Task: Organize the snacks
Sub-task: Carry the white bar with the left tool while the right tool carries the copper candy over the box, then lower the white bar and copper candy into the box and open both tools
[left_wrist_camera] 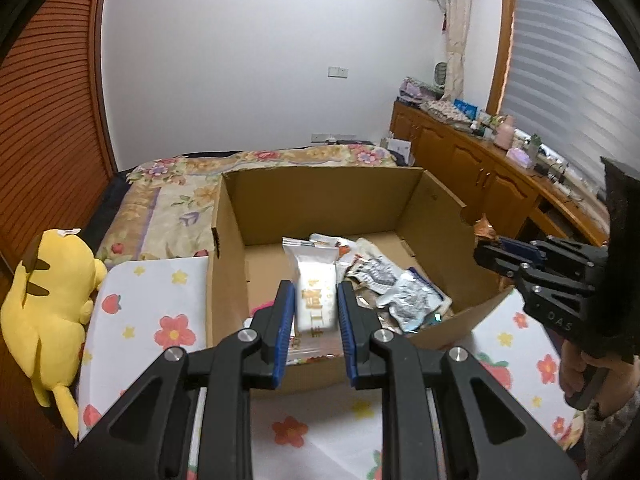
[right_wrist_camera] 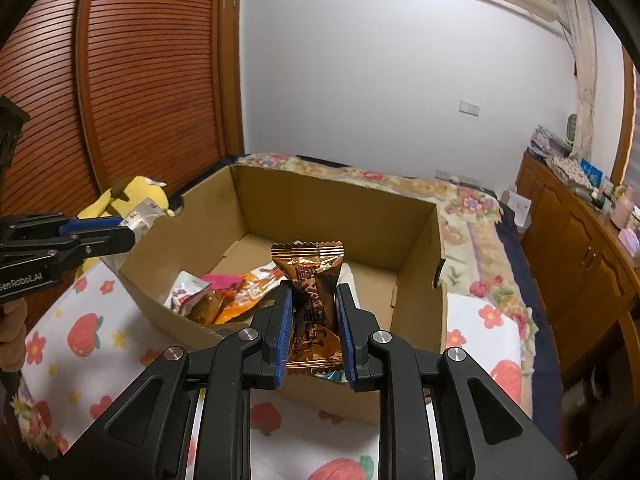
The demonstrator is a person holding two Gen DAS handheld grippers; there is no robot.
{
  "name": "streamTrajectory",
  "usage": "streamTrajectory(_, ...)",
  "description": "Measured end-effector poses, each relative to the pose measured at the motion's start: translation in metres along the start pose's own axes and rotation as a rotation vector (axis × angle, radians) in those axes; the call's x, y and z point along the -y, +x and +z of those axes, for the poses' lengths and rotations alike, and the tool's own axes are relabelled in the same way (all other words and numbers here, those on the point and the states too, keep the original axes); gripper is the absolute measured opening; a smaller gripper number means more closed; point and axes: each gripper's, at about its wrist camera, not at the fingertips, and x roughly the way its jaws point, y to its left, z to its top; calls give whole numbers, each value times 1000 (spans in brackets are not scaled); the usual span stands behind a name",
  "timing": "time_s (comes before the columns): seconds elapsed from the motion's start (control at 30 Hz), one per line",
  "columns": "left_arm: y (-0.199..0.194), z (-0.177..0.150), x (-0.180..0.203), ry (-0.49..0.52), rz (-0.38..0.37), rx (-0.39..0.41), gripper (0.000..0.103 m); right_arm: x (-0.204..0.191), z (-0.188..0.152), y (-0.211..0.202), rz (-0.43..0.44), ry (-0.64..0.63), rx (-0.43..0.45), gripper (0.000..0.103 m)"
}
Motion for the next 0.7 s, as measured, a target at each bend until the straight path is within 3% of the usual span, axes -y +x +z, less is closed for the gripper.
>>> streamTrajectory(0.7, 45, -4, -9, -13, 47, -69, 21, 30, -15, 40, -16, 100, -48, 20)
